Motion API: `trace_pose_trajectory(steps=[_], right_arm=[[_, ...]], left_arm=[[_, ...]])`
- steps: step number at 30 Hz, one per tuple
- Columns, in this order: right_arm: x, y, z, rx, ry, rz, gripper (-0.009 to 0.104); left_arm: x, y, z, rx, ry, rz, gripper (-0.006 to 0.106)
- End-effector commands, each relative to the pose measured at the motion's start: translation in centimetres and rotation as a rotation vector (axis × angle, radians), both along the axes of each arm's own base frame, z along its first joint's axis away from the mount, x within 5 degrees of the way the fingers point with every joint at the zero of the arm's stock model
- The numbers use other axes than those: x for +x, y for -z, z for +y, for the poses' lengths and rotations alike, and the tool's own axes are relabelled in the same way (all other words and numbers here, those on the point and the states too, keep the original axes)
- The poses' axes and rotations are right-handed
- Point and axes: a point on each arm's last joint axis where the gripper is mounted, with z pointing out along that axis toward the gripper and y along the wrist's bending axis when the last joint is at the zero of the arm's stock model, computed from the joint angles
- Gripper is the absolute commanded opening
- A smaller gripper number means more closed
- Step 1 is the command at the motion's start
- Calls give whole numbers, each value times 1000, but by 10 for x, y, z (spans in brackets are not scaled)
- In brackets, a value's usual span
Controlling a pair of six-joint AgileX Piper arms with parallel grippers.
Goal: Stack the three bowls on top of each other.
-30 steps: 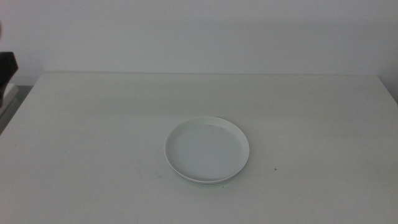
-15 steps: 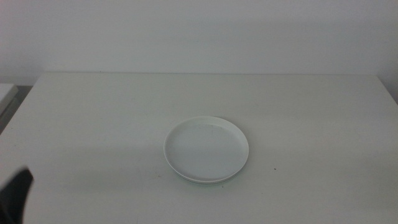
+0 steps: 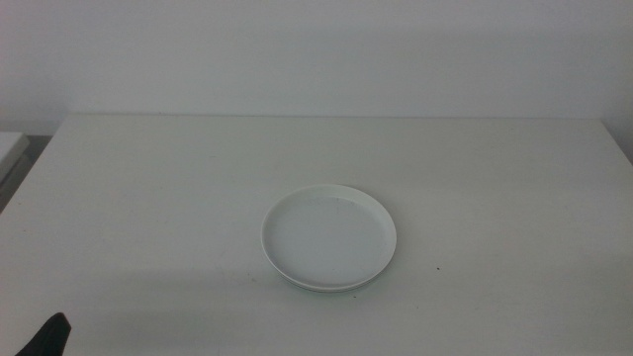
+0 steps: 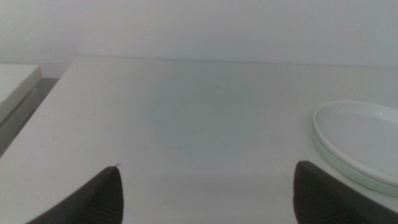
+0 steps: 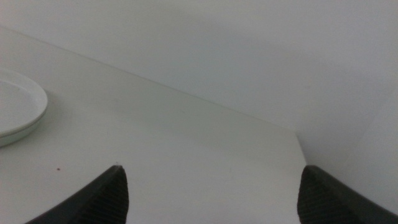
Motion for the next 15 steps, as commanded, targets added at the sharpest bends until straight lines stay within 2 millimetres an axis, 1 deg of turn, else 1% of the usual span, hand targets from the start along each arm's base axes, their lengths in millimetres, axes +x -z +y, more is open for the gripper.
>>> trace_pose_trajectory(steps=[1,3,5,9,12,13,15], right_arm=[[1,3,0,31,6,-13,88],[2,7,0,41,9,-13,88],[2,4,-1,60,17,-51,88],[2,5,0,133,10,-37,88],[2,2,-1,122,23,-65,88],[2,2,-1,139,29,-73,89],[2,1,-2,250,41,-73,90]], left_arm=[[0,-1,0,5,-2,-14,94],[0,-1,0,5,-1,-16,94],[0,-1,0,5,-1,-16,94],[0,-1,0,5,-1,-16,94],[0,-2,0,6,-1,-22,94],[0,-2,0,8,-2,-25,94],[0,-3,0,7,-1,-32,94]])
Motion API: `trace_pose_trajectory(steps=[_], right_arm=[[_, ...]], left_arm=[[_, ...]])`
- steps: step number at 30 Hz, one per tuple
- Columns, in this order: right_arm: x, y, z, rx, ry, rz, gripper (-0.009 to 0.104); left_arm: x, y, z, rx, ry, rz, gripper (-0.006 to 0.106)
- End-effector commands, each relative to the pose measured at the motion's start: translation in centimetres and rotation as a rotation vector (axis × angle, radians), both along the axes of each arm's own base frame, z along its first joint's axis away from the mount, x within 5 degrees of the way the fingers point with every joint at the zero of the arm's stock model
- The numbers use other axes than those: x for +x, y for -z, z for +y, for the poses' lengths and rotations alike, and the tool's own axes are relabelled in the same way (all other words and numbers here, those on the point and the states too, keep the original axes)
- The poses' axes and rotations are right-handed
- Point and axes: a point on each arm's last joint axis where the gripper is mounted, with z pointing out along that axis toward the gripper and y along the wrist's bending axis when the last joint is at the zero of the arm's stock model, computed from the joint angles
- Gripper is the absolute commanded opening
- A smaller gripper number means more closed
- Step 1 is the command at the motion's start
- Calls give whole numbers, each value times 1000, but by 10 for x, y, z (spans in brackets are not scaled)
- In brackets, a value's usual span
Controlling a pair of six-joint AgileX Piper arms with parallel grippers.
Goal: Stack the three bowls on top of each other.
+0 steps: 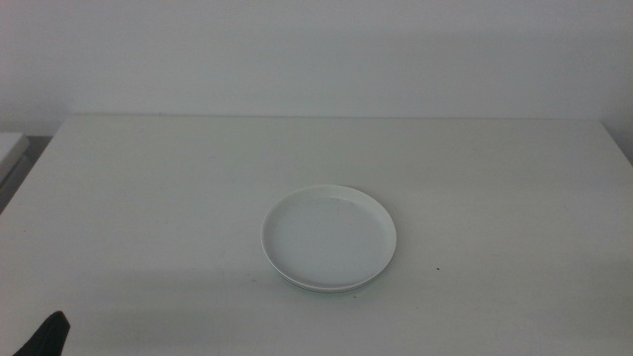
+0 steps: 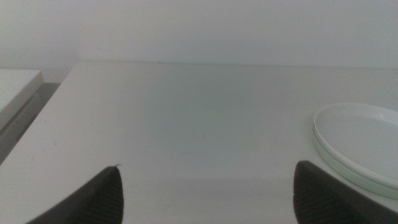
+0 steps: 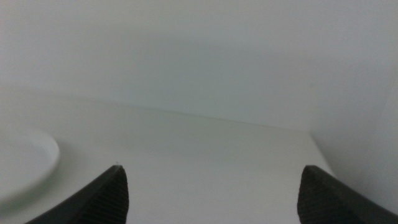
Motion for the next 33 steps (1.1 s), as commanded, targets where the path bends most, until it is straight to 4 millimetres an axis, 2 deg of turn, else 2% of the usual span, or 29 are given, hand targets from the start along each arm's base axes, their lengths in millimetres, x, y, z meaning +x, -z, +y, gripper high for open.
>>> trace_pose_trajectory(steps=[1,5,10,33], right_arm=[[0,-2,-2,92,25,-25,92],[0,-2,-3,199,42,-19,92],[0,-2,-3,236,43,-17,91],[0,-2,-3,240,43,-17,91]], left_arm=[[0,-2,0,0,-1,-24,94],[0,-3,0,5,-1,-34,94],[0,-3,0,5,-1,-36,94],[0,-3,3,8,-50,-40,94]])
